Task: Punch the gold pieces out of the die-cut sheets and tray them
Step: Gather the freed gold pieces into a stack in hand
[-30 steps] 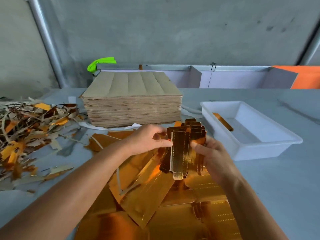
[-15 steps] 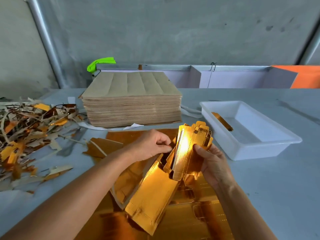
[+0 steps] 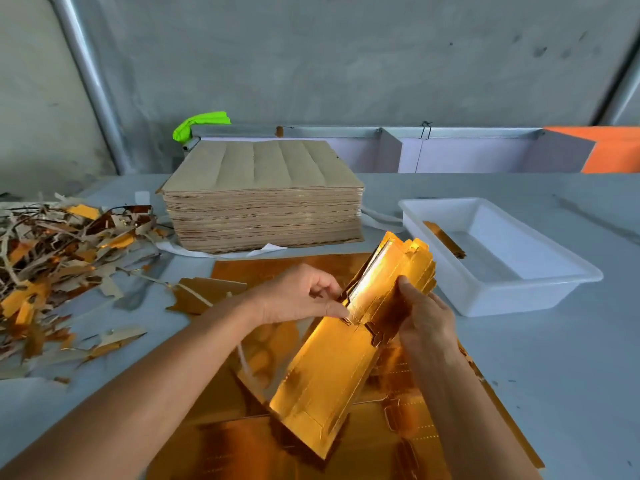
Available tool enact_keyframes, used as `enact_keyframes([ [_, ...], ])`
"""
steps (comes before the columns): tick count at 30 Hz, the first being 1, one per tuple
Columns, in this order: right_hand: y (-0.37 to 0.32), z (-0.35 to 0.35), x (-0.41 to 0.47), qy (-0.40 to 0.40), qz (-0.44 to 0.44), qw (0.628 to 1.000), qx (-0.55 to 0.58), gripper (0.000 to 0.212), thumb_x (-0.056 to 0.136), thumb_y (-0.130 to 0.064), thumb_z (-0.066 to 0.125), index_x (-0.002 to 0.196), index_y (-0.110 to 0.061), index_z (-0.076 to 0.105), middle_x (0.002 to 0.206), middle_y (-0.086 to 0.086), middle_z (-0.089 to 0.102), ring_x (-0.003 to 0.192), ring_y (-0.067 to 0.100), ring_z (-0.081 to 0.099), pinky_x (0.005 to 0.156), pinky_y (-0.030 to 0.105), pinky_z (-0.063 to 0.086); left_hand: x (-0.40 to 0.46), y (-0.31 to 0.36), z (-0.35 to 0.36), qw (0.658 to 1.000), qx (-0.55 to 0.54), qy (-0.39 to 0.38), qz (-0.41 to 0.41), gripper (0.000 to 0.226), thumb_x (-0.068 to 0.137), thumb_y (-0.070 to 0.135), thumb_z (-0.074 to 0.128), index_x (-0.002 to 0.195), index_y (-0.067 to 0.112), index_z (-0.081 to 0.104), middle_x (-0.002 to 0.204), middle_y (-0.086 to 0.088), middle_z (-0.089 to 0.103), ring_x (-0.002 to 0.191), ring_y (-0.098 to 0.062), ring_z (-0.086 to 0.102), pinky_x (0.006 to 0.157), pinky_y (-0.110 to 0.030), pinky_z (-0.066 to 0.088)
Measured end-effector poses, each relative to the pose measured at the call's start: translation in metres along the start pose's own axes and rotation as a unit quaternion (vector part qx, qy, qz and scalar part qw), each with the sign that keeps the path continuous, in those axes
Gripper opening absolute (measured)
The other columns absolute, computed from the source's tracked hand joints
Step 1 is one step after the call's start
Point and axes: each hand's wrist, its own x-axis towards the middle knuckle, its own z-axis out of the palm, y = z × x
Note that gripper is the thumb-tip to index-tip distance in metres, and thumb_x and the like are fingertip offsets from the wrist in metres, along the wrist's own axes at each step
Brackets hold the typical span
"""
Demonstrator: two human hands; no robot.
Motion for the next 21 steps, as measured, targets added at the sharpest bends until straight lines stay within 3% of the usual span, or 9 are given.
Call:
enact_keyframes([
  [2,0.0,-0.002,-0.001,0.01,0.009,1.0,0.004,0.028,0.085,-0.009,0.067,0.111,-0.011,0.058,0.09,0.003,0.066,0.078,0.02,0.063,0.057,0.04,0.051,-0.001,-0.004,-0.002,0.999,0.041,0.007,-0.002,0.015,0.079,0.037,0.072,0.091,0.029,0.066,0.083,0.02,0.061,0.076,0.012,0.054,0.067,-0.015,0.039],
  [6,0.003,-0.003,0.0,0.059,0.037,0.997,0.017,0.028,0.088,-0.012,0.066,0.112,-0.011,0.051,0.093,0.005,0.062,0.083,0.022,0.062,0.078,0.045,0.053,-0.001,-0.007,-0.003,0.995,0.103,0.009,0.002,0.011,0.079,0.031,0.074,0.073,0.027,0.066,0.067,0.015,0.057,0.059,0.006,0.048,0.057,-0.015,0.033],
  [10,-0.002,-0.006,0.004,0.081,0.044,0.992,0.081,0.015,0.09,-0.01,0.062,0.105,-0.009,0.057,0.097,0.007,0.067,0.084,0.02,0.066,0.069,0.042,0.055,-0.006,-0.011,-0.004,0.991,0.131,0.013,0.007,0.017,0.082,0.029,0.072,0.068,0.024,0.064,0.061,0.011,0.051,0.054,0.007,0.044,0.052,-0.006,0.035],
  [12,-0.005,-0.01,0.006,0.098,0.055,0.989,0.097,0.009,0.09,-0.012,0.063,0.097,-0.01,0.058,0.092,0.005,0.065,0.082,0.016,0.065,0.069,0.033,0.055,-0.006,-0.012,-0.003,0.989,0.148,0.016,0.006,0.018,0.084,0.028,0.069,0.069,0.022,0.062,0.066,0.006,0.054,0.054,0.004,0.044,0.051,-0.008,0.034],
  [14,-0.008,-0.011,0.003,0.11,0.083,0.985,0.102,0.011,0.089,-0.018,0.066,0.084,-0.013,0.056,0.083,0.002,0.06,0.071,0.011,0.058,0.054,0.017,0.049,-0.005,-0.012,-0.001,0.989,0.15,0.017,0.003,0.02,0.087,0.028,0.066,0.069,0.024,0.058,0.071,0.004,0.057,0.059,0.001,0.045,0.055,-0.012,0.033],
  [16,-0.009,-0.009,0.0,0.11,0.102,0.983,0.102,0.014,0.089,-0.021,0.066,0.081,-0.016,0.056,0.081,0.0,0.059,0.064,0.009,0.054,0.04,0.017,0.041,-0.005,-0.009,0.003,0.993,0.118,0.002,-0.004,0.015,0.087,0.03,0.066,0.075,0.027,0.058,0.073,0.01,0.057,0.063,0.003,0.048,0.061,-0.017,0.037],
  [17,-0.008,-0.008,-0.002,0.109,0.114,0.983,0.091,0.012,0.089,-0.022,0.065,0.083,-0.016,0.057,0.081,0.0,0.06,0.064,0.009,0.054,0.04,0.02,0.041,-0.005,-0.007,0.006,0.995,0.095,-0.019,-0.014,0.011,0.084,0.033,0.069,0.084,0.028,0.059,0.078,0.014,0.058,0.069,0.005,0.052,0.065,-0.017,0.04],
  [19,-0.004,-0.006,-0.005,0.106,0.147,0.98,0.077,0.011,0.088,-0.022,0.067,0.085,-0.016,0.058,0.077,0.001,0.059,0.062,0.01,0.054,0.044,0.023,0.041,-0.005,-0.006,0.012,0.994,0.074,-0.072,-0.047,0.03,0.079,0.032,0.074,0.105,0.026,0.06,0.09,0.017,0.061,0.089,0.004,0.057,0.079,-0.019,0.043],
  [21,-0.004,-0.006,-0.005,0.097,0.163,0.975,0.115,0.015,0.085,-0.02,0.07,0.087,-0.016,0.056,0.077,0.0,0.056,0.058,0.008,0.048,0.052,0.019,0.039,-0.004,-0.009,0.014,0.986,0.117,-0.104,-0.051,0.025,0.08,0.025,0.074,0.104,0.023,0.066,0.089,0.02,0.059,0.09,0.001,0.056,0.08,-0.021,0.041],
])
